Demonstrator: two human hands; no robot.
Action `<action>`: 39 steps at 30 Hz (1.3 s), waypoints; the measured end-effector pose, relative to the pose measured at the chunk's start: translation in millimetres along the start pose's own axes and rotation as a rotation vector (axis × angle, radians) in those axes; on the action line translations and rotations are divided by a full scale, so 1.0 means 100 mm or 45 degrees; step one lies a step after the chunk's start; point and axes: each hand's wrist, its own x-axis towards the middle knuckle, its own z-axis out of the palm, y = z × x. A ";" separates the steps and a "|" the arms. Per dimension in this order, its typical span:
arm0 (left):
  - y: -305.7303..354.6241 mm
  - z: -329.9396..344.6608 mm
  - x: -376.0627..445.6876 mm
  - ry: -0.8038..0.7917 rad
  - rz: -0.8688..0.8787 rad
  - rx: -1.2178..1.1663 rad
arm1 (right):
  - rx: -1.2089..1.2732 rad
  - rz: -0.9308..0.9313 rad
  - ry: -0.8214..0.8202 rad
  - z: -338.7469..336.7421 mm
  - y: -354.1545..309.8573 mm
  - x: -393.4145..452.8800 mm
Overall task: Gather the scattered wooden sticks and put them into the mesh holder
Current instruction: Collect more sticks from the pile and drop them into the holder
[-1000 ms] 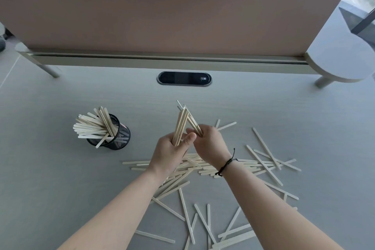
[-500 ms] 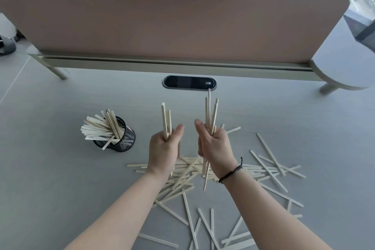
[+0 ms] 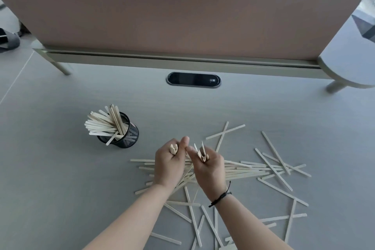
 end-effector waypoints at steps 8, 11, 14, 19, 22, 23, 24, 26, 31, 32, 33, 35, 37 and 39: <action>-0.12 0.05 0.03 -0.060 -0.079 0.166 | -0.120 0.139 0.019 0.02 0.18 0.07; 0.00 0.05 0.06 -0.050 -0.124 0.157 | -0.090 0.151 0.004 0.02 0.07 0.16; 0.16 0.03 0.09 -0.030 -0.091 0.103 | -0.006 0.135 -0.059 0.01 -0.09 0.26; 0.24 -0.12 0.16 -0.006 -0.132 0.014 | 0.142 0.250 -0.161 0.03 -0.22 0.39; 0.34 -0.28 0.18 0.007 -0.141 -0.018 | 0.235 0.365 -0.159 0.08 -0.34 0.47; 0.40 -0.35 0.19 0.013 -0.134 -0.028 | 0.271 0.391 -0.160 0.11 -0.42 0.50; 0.45 -0.40 0.19 0.016 -0.132 -0.055 | 0.315 0.406 -0.165 0.14 -0.52 0.54; 0.55 -0.55 0.22 0.040 -0.170 -0.165 | 0.397 0.394 -0.209 0.26 -0.79 0.61; 0.77 -0.96 0.44 0.171 -0.227 -0.516 | 0.610 0.230 -0.312 0.68 -1.56 0.73; 0.82 -1.06 0.50 0.227 -0.213 -0.573 | 0.649 0.173 -0.326 0.76 -1.71 0.74; 0.88 -1.16 0.57 0.284 -0.197 -0.618 | 0.675 0.118 -0.333 0.85 -1.86 0.75; 0.96 -1.38 0.72 0.394 -0.149 -0.610 | 0.706 0.022 -0.336 1.00 -2.12 0.76; 0.95 -1.56 0.85 0.462 -0.087 -0.568 | 0.724 -0.061 -0.334 1.16 -2.30 0.76; 0.89 -1.68 0.95 0.502 -0.068 -0.518 | 0.711 -0.132 -0.340 1.31 -2.40 0.76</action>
